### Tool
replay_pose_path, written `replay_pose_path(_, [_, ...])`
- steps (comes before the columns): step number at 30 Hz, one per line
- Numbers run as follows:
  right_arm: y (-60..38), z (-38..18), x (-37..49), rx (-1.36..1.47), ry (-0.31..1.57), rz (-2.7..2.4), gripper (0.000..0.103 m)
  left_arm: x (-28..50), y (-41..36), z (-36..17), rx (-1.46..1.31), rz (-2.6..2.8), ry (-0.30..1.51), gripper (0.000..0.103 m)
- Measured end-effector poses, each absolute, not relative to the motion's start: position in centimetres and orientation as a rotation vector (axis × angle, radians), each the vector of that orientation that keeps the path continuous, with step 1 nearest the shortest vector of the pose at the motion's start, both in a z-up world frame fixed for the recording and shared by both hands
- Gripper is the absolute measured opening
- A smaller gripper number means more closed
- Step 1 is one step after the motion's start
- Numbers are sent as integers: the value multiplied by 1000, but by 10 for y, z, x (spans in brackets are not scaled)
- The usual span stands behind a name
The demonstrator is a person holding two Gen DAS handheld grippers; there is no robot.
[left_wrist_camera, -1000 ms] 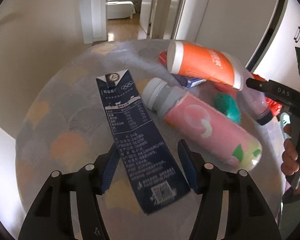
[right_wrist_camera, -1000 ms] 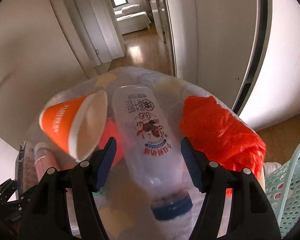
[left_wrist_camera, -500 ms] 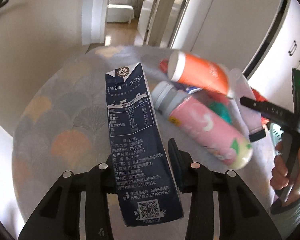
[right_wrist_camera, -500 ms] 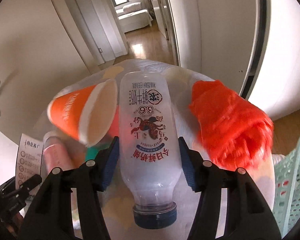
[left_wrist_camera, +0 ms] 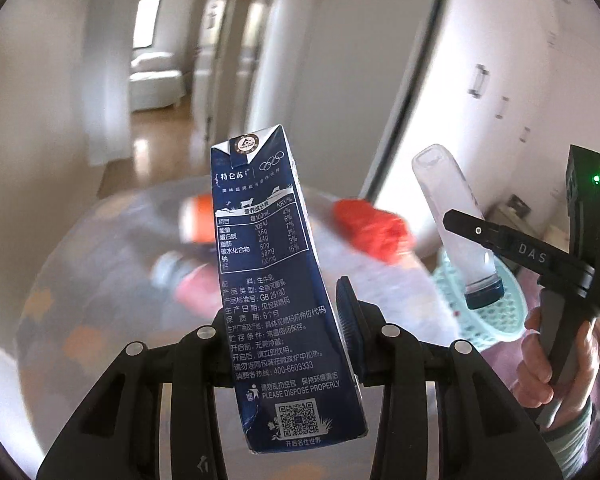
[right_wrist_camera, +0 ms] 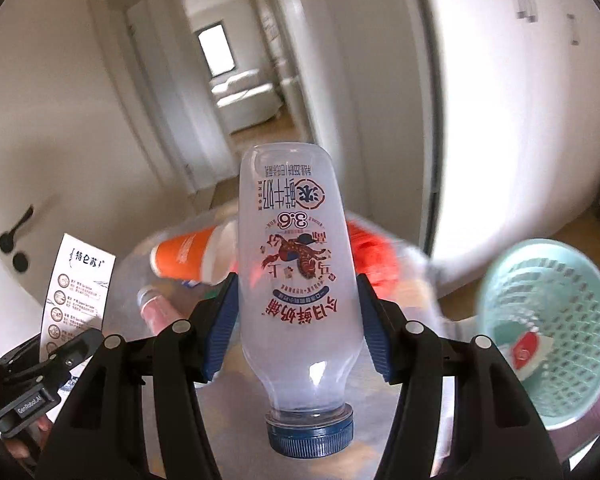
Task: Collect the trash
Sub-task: 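Carry the carton and clear bottle over the basket with both tools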
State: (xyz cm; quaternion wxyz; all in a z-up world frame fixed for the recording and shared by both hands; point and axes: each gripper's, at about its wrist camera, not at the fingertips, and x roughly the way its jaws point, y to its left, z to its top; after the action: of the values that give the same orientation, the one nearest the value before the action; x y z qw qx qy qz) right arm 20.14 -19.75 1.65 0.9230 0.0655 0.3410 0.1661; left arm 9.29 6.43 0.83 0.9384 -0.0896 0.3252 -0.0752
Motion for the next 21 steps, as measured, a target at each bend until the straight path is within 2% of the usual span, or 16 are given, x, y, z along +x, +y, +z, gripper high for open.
replay_pose_path(11, [-340,31,179,286,639,56,54,139,-72,17,-67,-406,681,37])
replay_pose_path(21, [-429,-15,184,396,700,-133,54,203,-186,-24,-10,-580,801,37])
